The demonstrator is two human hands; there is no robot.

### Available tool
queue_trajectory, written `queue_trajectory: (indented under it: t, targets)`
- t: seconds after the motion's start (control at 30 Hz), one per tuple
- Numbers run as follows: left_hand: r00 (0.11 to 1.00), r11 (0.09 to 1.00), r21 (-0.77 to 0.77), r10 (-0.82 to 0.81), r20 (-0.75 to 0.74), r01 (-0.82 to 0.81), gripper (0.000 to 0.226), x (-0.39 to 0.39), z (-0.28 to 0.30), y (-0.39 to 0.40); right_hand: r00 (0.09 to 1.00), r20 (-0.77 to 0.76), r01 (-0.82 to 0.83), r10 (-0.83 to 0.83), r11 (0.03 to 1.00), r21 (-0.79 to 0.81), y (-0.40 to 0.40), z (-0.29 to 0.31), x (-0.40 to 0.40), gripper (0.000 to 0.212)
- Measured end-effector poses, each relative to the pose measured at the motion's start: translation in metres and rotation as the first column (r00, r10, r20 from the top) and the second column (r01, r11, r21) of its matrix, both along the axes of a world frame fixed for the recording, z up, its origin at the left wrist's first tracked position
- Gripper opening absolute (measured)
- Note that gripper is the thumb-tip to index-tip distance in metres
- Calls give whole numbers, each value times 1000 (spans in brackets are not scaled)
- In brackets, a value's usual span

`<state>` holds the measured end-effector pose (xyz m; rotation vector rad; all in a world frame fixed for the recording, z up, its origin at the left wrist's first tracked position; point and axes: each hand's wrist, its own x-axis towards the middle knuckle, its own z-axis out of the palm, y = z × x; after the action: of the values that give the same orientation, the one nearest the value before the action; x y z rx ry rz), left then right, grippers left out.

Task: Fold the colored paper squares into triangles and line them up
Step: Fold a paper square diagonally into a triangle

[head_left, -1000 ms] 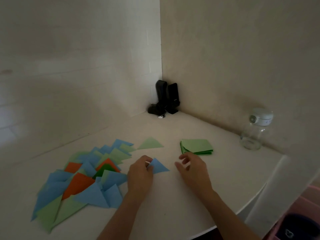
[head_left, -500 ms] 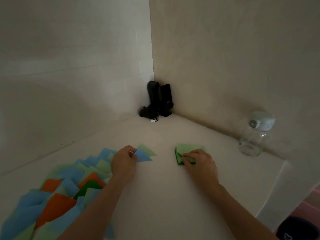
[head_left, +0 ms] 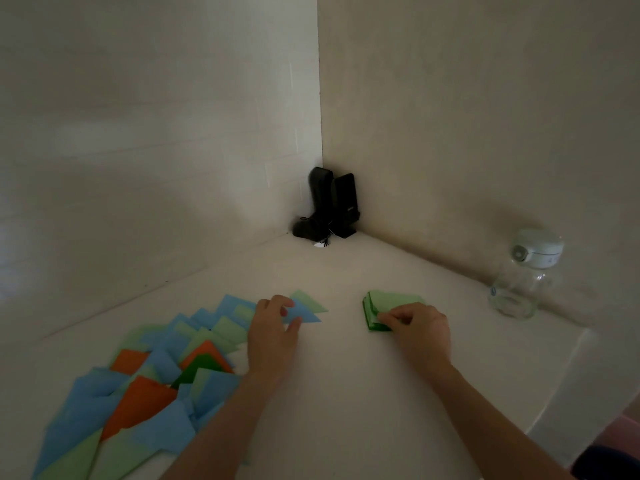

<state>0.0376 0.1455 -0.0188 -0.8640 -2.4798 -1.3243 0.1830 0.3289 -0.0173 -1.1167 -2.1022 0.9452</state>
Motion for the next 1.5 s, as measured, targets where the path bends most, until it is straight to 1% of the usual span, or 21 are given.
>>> queue_trajectory:
  t: [0.07, 0.13, 0.2, 0.27, 0.3, 0.37, 0.43, 0.5, 0.57, 0.7, 0.8, 0.83, 0.9, 1.0, 1.07, 1.2, 1.3, 1.37, 1.5]
  targets:
    - [998, 998, -6, -58, 22, 58, 23, 11, -3, -4, 999, -46, 3, -3, 1000, 4, -3, 6, 6, 10]
    - [994, 994, -40, -94, 59, 97, 22, 24, -7, -10, 995, -101, 24, -19, 999, 49, -5, 13, 14, 12]
    - [989, 988, -56, -139, 57, 142, 21, 36, -13, -16, 986, -164, 43, -22, 992, 122, -10, 20, 21, 11]
    - [982, 981, -42, -188, 26, 189, 23, 47, -16, -22, 976, -217, 23, 27, 974, 225, -17, 23, 28, 9]
    - [977, 977, -36, -211, 10, 211, 25, 52, -17, -25, 973, -221, -3, 69, 958, 287, -23, 23, 30, 8]
    - [971, 971, -35, -238, -23, 238, 28, 61, -18, -30, 975, -162, -75, 150, 916, 394, -39, 19, 32, 8]
    - [967, 968, -34, -250, -52, 248, 34, 70, -18, -34, 972, -95, -154, 216, 884, 441, -58, 11, 31, 10]
    - [960, 964, -34, -266, -83, 265, 39, 75, -20, -40, 963, -46, -218, 265, 871, 441, -73, 0, 29, 11]
    - [953, 959, -48, -283, -108, 279, 38, 77, -24, -45, 956, 18, -272, 294, 858, 435, -84, -10, 28, 12]
    - [940, 957, -81, -288, -182, 278, 24, 76, -30, -50, 940, 103, -337, 324, 846, 413, -94, -26, 26, 13]
    - [939, 963, -91, -266, -219, 252, 13, 77, -32, -49, 934, 101, -353, 342, 850, 392, -97, -29, 27, 27]
    - [941, 964, -103, -261, -217, 244, 15, 77, -33, -49, 931, 98, -361, 352, 848, 389, -97, -30, 27, 33]
    - [944, 964, -108, -261, -203, 243, 21, 75, -34, -47, 921, 94, -383, 378, 839, 386, -95, -30, 28, 41]
    - [957, 966, -88, -254, -139, 243, 5, 73, -31, -44, 911, 80, -404, 404, 840, 362, -93, -30, 27, 47]
    - [967, 969, -66, -242, -82, 237, 3, 71, -29, -43, 912, 62, -400, 404, 849, 346, -92, -29, 26, 47]
    - [978, 977, -51, -209, -23, 207, 8, 66, -28, -40, 927, 41, -363, 373, 864, 348, -95, -27, 25, 37]
    - [985, 981, -88, -169, 36, 172, 6, 67, -22, -38, 937, 67, -344, 342, 876, 339, -96, -26, 25, 23]
    - [986, 981, -112, -152, 66, 158, 12, 69, -19, -36, 943, 69, -329, 325, 883, 336, -97, -26, 26, 24]
    - [986, 981, -114, -150, 70, 157, 27, 71, -19, -36, 950, 49, -305, 309, 882, 359, -100, -29, 26, 25]
